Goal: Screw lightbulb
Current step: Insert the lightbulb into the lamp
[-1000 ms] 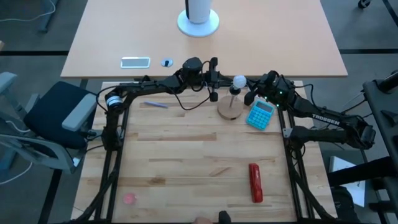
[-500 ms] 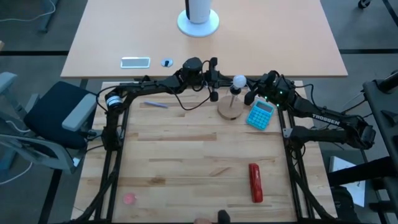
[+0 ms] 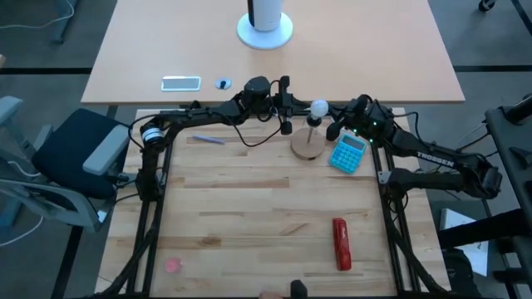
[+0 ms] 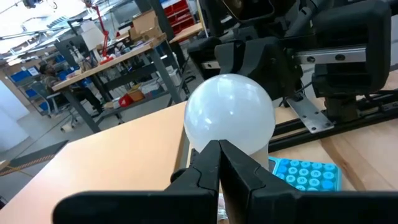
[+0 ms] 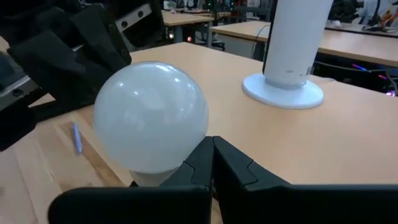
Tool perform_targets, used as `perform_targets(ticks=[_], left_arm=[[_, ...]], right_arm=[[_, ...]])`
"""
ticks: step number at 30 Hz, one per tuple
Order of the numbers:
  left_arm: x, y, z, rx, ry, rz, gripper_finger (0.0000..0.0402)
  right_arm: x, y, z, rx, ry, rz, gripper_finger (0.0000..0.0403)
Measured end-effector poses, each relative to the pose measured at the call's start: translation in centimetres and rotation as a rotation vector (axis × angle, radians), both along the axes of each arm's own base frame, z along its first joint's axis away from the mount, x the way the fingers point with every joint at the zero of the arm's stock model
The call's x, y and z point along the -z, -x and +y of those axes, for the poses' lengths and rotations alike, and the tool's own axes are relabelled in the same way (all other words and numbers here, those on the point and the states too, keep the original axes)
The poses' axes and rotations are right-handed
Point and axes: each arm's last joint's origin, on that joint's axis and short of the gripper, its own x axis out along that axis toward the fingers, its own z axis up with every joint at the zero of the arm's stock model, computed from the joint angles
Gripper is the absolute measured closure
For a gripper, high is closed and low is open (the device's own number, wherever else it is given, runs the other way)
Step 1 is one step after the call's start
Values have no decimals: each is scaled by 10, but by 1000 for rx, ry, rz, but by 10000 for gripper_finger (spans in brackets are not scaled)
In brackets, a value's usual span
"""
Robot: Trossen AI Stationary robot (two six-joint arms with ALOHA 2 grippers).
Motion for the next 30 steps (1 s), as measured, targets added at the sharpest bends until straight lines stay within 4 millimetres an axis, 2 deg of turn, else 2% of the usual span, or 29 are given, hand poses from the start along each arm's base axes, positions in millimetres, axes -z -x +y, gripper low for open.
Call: perform_targets(ticks=[30], left_arm=[[9, 0, -1, 4, 30, 61, 401]], right_arm=[[-2, -6, -2, -39, 19, 5, 401]])
